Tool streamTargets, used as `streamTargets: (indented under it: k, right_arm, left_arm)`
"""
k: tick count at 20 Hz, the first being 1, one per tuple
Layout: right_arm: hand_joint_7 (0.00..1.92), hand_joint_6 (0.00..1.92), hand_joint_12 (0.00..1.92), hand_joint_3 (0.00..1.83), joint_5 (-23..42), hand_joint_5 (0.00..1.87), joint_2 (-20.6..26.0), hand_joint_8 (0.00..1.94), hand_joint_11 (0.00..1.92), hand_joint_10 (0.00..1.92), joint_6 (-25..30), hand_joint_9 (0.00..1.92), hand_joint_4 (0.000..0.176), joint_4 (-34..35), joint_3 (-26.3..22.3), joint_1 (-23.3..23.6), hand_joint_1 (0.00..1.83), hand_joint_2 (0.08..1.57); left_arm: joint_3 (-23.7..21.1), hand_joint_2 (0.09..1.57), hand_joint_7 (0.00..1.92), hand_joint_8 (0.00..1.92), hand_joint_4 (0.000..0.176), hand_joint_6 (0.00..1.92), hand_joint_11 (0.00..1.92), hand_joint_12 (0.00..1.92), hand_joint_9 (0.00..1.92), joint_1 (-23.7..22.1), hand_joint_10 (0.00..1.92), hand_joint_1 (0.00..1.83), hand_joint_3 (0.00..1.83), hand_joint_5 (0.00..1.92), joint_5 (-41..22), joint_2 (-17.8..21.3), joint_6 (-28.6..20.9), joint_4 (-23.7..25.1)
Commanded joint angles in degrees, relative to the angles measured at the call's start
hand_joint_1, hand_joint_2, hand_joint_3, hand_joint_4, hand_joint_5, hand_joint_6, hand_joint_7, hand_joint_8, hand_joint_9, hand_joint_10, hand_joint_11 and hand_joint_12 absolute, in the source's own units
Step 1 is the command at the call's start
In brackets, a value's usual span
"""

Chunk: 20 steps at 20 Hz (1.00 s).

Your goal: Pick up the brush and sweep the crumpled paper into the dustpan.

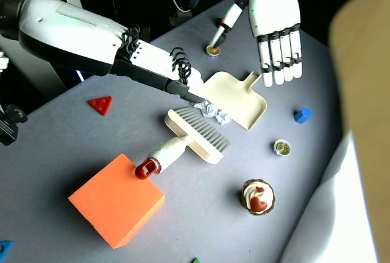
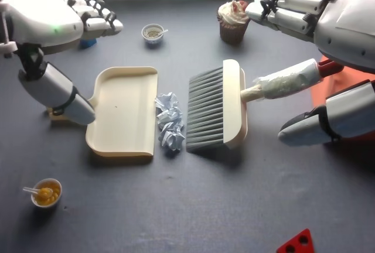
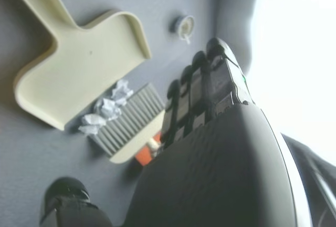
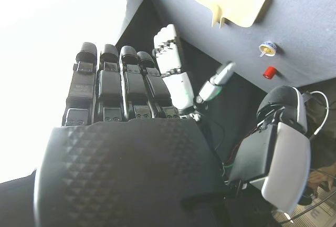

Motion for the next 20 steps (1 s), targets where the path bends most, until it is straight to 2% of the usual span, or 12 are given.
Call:
streamTargets:
  k: [1,2,3,7,8,9,12,13,17,19,20]
  right_arm:
    - [0.04,0.01,0.05,0.01,2.9,0.02,0.6,0.01,0.05,0.01,-0.1,0.05,0.000,-1.3,0.0,1.0,0.00,0.83]
    - [0.04,0.00,0.05,0.01,2.9,0.01,0.6,0.01,0.05,0.01,-0.1,0.05,0.000,-1.3,0.0,1.0,0.00,0.83]
    - [0.04,0.00,0.05,0.01,2.9,0.02,0.6,0.01,0.05,0.01,-0.1,0.05,0.000,-1.3,0.0,1.0,0.00,0.84]
    - [0.04,0.01,0.05,0.01,3.7,0.02,0.6,0.01,0.05,0.01,-0.1,0.06,0.000,-1.3,-0.1,1.0,0.00,0.84]
    - [0.04,0.01,0.04,0.01,4.5,0.02,0.6,0.01,0.05,0.00,-0.1,0.05,0.000,-1.3,-0.1,1.0,0.00,0.84]
    - [0.04,0.01,0.04,0.01,4.6,0.02,0.6,0.00,0.05,0.00,0.0,0.05,0.000,-1.3,0.0,1.0,0.00,0.85]
    - [0.03,0.00,0.04,0.01,2.4,0.02,0.8,0.00,0.04,0.00,0.4,0.05,0.000,1.4,1.5,0.0,0.00,0.86]
    - [0.03,0.00,0.04,0.01,1.7,0.02,0.8,0.00,0.04,0.00,0.4,0.05,0.000,2.3,2.2,0.0,0.00,0.86]
    - [0.03,0.00,0.04,0.01,0.9,0.02,0.8,0.00,0.05,0.00,0.4,0.05,0.000,2.5,4.0,-0.1,0.00,0.88]
    - [0.04,0.00,0.04,0.01,-0.4,0.03,0.8,0.00,0.06,0.00,0.4,0.06,0.000,3.5,4.7,-0.2,0.00,0.88]
    - [0.06,0.01,0.05,0.01,-0.4,0.04,0.8,0.01,0.08,0.01,0.4,0.08,0.000,3.7,4.6,-0.2,0.00,0.89]
  left_arm:
    - [0.4,0.78,0.03,0.00,0.000,0.00,0.07,0.08,0.06,1.3,0.00,0.56,0.00,0.01,-12.3,0.0,5.1,-7.3]
    - [0.5,0.78,0.03,0.00,0.000,0.00,0.08,0.08,0.07,4.1,0.00,0.63,0.00,0.00,-18.0,-0.1,11.9,-16.9]
    - [0.3,0.78,0.02,0.00,0.000,0.00,0.08,0.08,0.06,6.0,0.00,0.69,0.00,0.00,-20.1,-0.1,15.9,-23.0]
    - [-1.6,0.83,0.07,0.01,0.000,0.01,0.10,0.08,0.09,10.3,0.00,0.74,0.00,0.08,-22.9,0.0,34.4,-43.7]
    - [-2.1,0.85,0.08,0.00,0.000,0.01,0.10,0.08,0.09,11.3,0.00,0.72,0.01,0.09,-23.9,-0.2,37.6,-47.9]
    - [-2.5,0.86,0.08,0.01,0.008,0.01,0.10,0.08,0.09,12.3,0.00,0.72,0.01,0.09,-24.9,-0.4,40.0,-51.4]
    - [-2.4,0.88,0.16,0.00,0.059,0.01,0.11,0.08,0.13,14.2,0.00,0.73,0.00,0.24,-26.6,-1.8,41.7,-53.7]
    - [-2.1,0.88,0.16,0.00,0.059,0.01,0.11,0.08,0.13,14.5,0.00,0.73,0.00,0.24,-27.0,-2.4,41.7,-53.8]
    - [0.0,0.94,0.18,0.00,0.087,0.01,0.14,0.09,0.15,15.2,0.00,0.70,0.01,0.32,-27.2,-5.1,42.9,-54.5]
    - [1.4,0.95,0.19,0.00,0.072,0.02,0.13,0.09,0.16,15.3,0.00,0.75,0.01,0.36,-27.1,-6.7,44.5,-55.3]
    - [1.9,0.96,0.21,0.01,0.088,0.01,0.16,0.09,0.18,15.4,0.01,0.71,0.01,0.37,-27.1,-7.2,45.1,-55.7]
